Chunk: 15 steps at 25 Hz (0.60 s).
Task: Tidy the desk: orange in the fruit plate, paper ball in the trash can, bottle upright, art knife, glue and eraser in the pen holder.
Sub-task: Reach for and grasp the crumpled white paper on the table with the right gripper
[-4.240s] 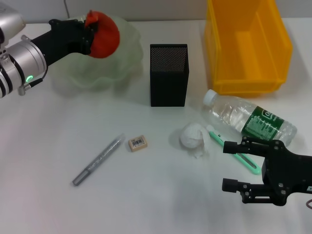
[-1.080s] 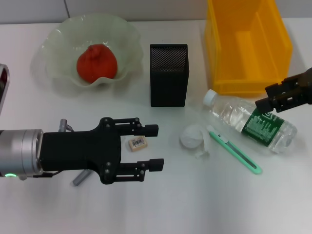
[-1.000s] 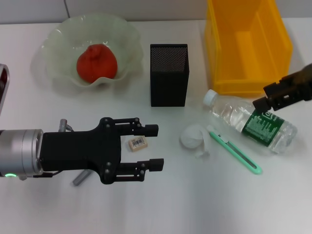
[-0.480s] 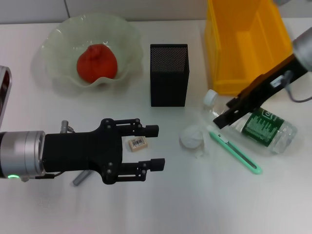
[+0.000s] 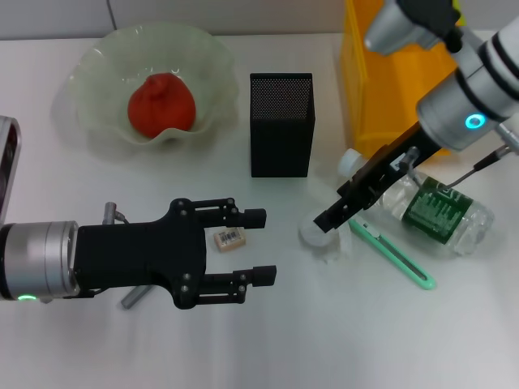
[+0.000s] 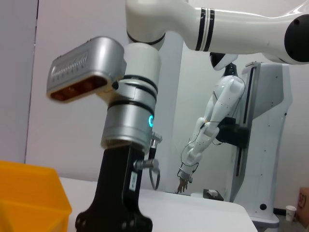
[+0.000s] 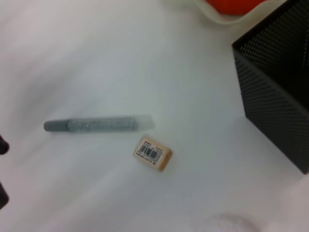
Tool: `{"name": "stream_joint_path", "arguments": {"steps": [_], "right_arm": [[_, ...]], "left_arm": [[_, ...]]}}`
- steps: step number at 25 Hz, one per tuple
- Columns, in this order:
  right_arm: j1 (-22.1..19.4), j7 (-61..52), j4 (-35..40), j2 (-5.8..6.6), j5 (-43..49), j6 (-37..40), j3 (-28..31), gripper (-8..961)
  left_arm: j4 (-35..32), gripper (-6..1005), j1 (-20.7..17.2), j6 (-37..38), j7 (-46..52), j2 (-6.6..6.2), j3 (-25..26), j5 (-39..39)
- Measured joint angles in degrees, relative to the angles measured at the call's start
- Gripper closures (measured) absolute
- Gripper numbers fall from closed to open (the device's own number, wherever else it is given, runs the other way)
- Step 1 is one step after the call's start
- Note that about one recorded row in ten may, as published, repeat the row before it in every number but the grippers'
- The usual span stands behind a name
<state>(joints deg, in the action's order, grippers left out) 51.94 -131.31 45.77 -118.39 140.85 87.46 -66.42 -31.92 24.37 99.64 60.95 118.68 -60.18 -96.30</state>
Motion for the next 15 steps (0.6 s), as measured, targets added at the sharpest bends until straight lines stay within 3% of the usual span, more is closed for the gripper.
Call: {"name": "stream_joint_path", "arguments": {"steps": [15], "right_arm": [[0.27, 0.69, -3.34, -0.67, -0.52, -4.67, -2.73, 165]], "left_arm": [[0.0, 333, 0.08, -0.06, -0.13, -0.07, 0.3, 0.0]]}}
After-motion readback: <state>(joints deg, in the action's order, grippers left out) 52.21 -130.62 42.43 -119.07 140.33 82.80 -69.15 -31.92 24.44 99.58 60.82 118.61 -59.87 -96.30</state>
